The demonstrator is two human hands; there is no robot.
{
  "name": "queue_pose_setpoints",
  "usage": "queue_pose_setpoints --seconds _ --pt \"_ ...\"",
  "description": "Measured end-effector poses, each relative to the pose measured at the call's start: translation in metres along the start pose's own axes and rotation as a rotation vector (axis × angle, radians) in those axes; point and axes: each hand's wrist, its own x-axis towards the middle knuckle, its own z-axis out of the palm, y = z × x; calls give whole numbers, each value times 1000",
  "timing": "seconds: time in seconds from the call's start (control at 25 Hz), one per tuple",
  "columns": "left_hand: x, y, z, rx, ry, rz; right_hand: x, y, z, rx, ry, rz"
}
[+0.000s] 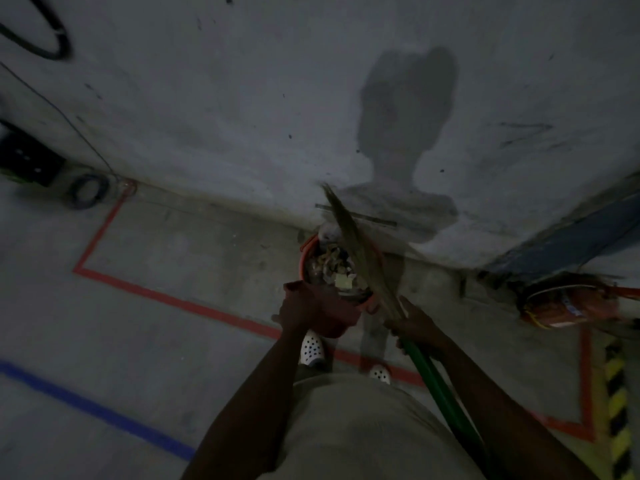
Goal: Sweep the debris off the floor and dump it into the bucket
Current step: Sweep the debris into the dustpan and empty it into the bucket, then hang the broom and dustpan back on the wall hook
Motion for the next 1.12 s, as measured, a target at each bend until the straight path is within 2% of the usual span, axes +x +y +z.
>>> queue_pose_setpoints --seconds 0.12,0.28,0.4,0.48,0.64,0.72,0.84,0.92,1.0,1.04,1.12 --pt "-8 -15 1 -69 34 11 4 -15 -16 283 -196 46" --pt "-36 -32 14 -558 -63 -44 9 -46 -26 745 -467 118" --pt "-59 -37 19 -753 -81 -184 2 -48 -15 859 -549 109" --pt "-70 -41 17 -812 -75 -206 -8 -48 -6 856 -550 124" --pt "-86 -49 10 -856 -30 -150 -31 -56 6 828 -514 40" --pt "-87 -52 2 -923 -42 -195 -43 -62 14 993 -457 -50" --pt "-96 -51 -18 -1177 -226 -232 -51 -75 29 1309 -343 -94" --pt "-108 -52 -31 -1258 -345 -190 -53 -88 39 1219 -238 -115" --pt "-125 -61 -46 -1267 -423 -140 -57 -95 56 900 -66 -171" --pt "-134 -67 -56 -1241 -460 -102 -58 -98 66 828 0 -164" --pt "-158 -82 -78 -1177 -515 -11 -62 -99 88 927 67 -161"
